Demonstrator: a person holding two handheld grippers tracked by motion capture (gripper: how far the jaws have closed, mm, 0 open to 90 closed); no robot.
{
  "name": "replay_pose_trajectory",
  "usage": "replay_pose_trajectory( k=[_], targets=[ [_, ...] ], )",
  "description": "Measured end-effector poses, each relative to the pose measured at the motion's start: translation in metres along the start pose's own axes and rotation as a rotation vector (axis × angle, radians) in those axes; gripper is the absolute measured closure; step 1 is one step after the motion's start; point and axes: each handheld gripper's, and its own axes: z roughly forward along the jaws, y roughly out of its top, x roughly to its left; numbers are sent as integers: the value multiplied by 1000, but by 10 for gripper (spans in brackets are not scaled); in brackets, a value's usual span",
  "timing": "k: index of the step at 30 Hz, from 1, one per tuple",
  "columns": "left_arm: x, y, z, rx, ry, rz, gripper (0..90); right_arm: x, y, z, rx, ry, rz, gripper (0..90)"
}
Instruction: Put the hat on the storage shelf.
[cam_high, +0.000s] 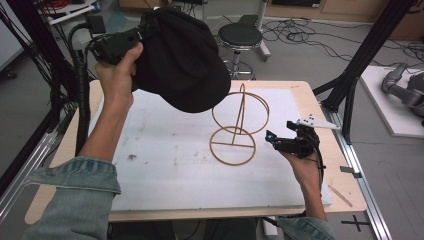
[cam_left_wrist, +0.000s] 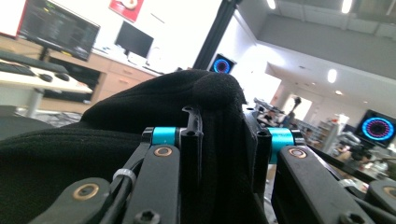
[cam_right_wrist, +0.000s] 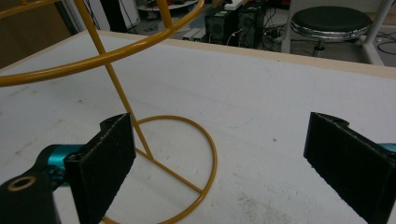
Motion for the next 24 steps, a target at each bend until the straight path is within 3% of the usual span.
replay_pose_trajectory(
  k=[9,17,24],
  targets=[
    [-8,-21,34,68,-53,-24,731,-4,0,-5,-14,-1,5,88],
    [-6,-46,60,128,-69,-42,731,-9,-2,-10,-11,-15,11,88],
    [-4,-73,80,236,-50,-4,728,-13,-4,-13,-11,-22,17,88]
  ],
)
